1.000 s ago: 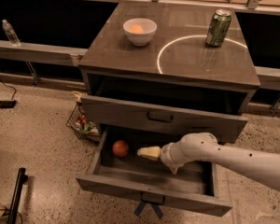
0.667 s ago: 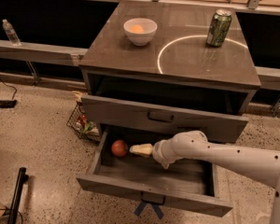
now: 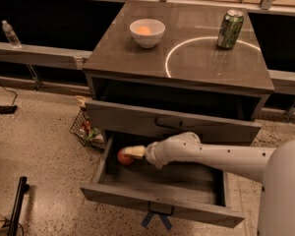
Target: Pick apple from middle drawer and place on counter
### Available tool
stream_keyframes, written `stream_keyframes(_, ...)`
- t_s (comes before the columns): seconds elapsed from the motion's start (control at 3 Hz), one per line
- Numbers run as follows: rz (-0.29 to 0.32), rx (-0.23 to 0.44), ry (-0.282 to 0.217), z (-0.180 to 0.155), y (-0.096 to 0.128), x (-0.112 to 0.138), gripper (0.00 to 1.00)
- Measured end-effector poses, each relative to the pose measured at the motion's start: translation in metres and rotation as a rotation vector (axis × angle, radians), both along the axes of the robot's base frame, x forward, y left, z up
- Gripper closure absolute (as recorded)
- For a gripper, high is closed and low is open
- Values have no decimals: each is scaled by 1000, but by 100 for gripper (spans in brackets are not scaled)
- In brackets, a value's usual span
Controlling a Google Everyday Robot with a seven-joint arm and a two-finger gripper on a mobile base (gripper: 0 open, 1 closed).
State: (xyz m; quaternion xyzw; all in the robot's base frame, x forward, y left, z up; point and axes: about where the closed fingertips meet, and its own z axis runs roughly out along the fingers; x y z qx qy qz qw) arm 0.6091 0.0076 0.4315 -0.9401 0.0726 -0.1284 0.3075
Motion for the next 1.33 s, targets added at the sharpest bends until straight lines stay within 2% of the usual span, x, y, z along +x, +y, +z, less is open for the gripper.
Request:
stream_keyframes(0.67,34,-14,-84,-7,36,28,0)
stream_keyframes(1.33,35,-2,-175,-6,52,43,0)
